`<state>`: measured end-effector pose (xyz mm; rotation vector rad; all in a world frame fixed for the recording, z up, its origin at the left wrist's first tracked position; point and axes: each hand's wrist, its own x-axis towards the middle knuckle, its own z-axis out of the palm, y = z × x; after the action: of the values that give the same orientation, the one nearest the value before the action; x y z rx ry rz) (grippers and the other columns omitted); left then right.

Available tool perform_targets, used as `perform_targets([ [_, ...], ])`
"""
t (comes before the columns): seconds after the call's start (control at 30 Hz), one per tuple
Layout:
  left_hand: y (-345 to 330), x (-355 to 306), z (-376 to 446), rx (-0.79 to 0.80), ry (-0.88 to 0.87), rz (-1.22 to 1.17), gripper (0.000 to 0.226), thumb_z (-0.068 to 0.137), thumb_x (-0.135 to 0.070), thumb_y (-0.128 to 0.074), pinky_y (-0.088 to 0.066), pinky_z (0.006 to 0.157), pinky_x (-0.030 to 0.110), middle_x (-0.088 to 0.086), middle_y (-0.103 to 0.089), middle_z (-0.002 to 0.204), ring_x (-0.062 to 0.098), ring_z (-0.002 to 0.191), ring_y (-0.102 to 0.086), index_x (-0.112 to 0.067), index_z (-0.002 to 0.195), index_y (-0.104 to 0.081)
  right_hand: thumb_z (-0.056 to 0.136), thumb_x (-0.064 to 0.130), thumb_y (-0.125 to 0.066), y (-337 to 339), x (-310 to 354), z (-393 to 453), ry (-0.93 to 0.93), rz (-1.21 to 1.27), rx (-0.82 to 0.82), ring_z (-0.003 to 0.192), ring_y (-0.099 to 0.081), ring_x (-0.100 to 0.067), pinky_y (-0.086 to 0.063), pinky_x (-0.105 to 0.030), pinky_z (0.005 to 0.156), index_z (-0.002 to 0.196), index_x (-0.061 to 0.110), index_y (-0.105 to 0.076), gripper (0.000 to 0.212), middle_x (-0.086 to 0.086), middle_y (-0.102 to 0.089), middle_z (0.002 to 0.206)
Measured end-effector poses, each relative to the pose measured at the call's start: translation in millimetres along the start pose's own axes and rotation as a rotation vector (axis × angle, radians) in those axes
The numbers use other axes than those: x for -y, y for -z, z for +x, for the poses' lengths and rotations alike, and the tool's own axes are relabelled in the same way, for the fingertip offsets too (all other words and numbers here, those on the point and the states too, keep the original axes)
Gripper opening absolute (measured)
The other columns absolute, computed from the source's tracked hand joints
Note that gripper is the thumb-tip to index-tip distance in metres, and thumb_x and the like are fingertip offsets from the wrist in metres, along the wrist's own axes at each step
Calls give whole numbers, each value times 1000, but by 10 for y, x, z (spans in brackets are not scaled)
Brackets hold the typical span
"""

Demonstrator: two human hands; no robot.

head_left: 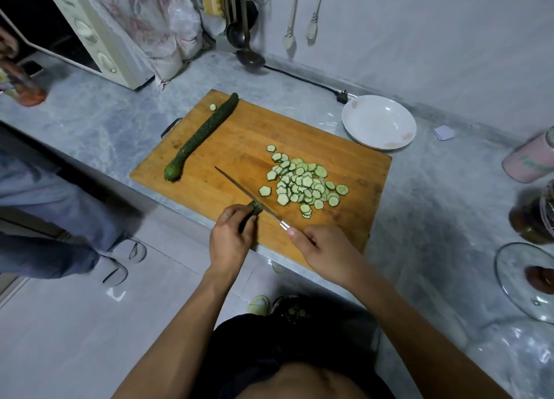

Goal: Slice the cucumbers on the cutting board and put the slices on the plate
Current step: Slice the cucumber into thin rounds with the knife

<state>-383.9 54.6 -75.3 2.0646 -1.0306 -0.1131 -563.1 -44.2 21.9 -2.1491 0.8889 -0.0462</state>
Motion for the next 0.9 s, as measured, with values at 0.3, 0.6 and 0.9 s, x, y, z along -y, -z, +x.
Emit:
perform_targets([
  [0.3, -21, 70, -31, 23, -75, 104, 26, 91, -21, -60, -56, 60, 33, 1, -64, 122, 24, 86, -67, -22, 114, -71, 101, 50, -42, -40, 164, -80, -17, -32, 48, 51, -37, -10, -28, -29, 50, 61, 15, -37, 54, 1, -39, 56],
  [0.6, -44, 44, 4, 23, -56, 148, 22, 91, -21, -60, -57, 60, 37, 4, -65, 119, 29, 84, -67, -17, 110, -72, 103, 49, -38, -64, 200, -74, -23, -55, 65, 55, -44, -14, -31, -30, 51, 64, 15, -41, 52, -1, -45, 61],
  [0.9, -51, 35, 7, 39, -45, 173, 25, 88, -12, -66, -56, 61, 34, 7, -65, 118, 30, 83, -66, -17, 113, -71, 103, 50, -36, -28, 169, -30, -22, -52, 90, 59, -37, -10, -27, -31, 54, 62, 18, -37, 52, -1, -42, 63],
])
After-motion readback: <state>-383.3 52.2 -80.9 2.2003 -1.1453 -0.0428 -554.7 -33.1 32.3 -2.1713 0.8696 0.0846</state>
